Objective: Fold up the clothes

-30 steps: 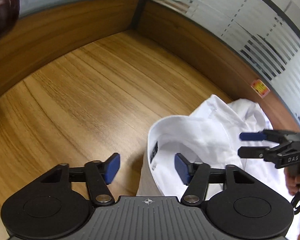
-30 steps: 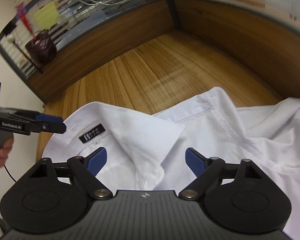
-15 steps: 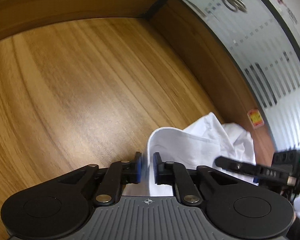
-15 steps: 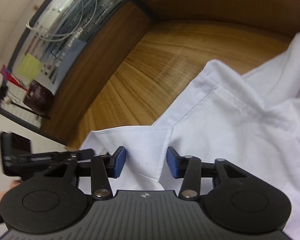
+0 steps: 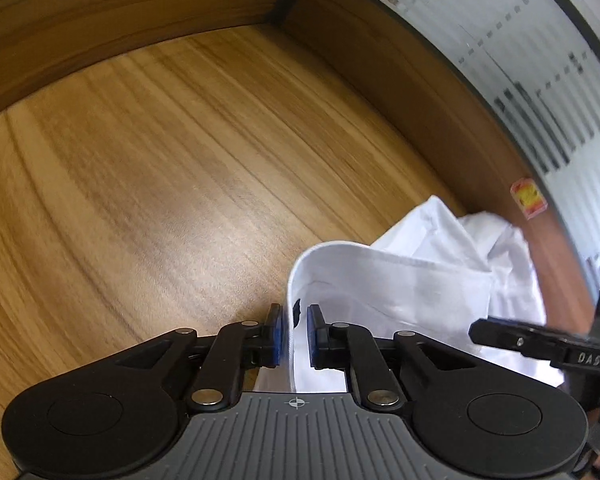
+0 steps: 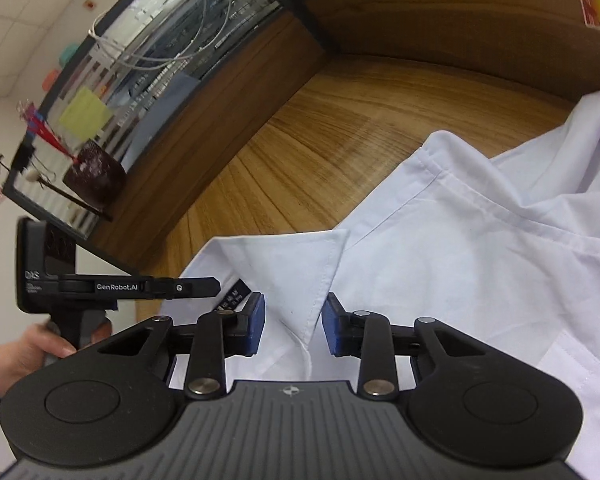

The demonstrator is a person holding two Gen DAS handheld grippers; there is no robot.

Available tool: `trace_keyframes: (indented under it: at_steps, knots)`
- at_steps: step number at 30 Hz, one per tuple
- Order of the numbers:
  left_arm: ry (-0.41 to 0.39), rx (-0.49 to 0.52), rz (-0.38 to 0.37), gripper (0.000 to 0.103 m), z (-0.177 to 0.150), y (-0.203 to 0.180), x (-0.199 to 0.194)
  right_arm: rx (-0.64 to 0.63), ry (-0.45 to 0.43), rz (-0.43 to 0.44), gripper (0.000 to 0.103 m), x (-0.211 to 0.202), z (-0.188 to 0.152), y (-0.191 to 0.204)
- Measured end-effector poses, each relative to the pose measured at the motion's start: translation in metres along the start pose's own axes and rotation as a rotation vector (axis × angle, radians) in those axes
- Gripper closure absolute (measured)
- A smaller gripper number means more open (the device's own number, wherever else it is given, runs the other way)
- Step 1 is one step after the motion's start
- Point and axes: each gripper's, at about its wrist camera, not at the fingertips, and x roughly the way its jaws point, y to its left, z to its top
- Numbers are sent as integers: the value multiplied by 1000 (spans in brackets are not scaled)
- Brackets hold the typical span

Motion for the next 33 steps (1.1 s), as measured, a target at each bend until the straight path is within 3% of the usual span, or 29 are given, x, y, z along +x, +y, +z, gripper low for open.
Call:
trace_keyframes:
  at_steps: [4, 9, 12, 13, 14, 16, 24, 28, 33]
  knots:
    - [7, 63, 20, 86, 2, -8, 2, 7, -6, -38, 66, 7, 0, -1]
    - [-2, 104, -49, 90, 0, -7, -3, 59, -34, -11, 66, 8, 8, -6]
    - [-2, 136, -88, 90, -1, -9, -7, 89, -43, 16, 76, 2, 10, -11]
    - [-2, 150, -103, 90, -1, -9, -9, 106, -44, 24, 83, -3, 9, -13]
    - [-2, 163, -118, 91, -1, -9, -11, 123, -45, 32, 97, -7, 8, -15]
    - [11, 186, -173, 92, 0, -9, -13, 165, -49, 39, 100, -16, 5, -21]
    - [211, 202, -404, 98, 18, 7, -5, 361, -56, 50, 101, -47, -13, -49]
    - [334, 169, -505, 97, 30, 15, 11, 378, 9, 5, 101, -48, -19, -58]
    - [444, 99, -563, 97, 44, 33, 33, 452, 83, 6, 101, -47, -27, -72]
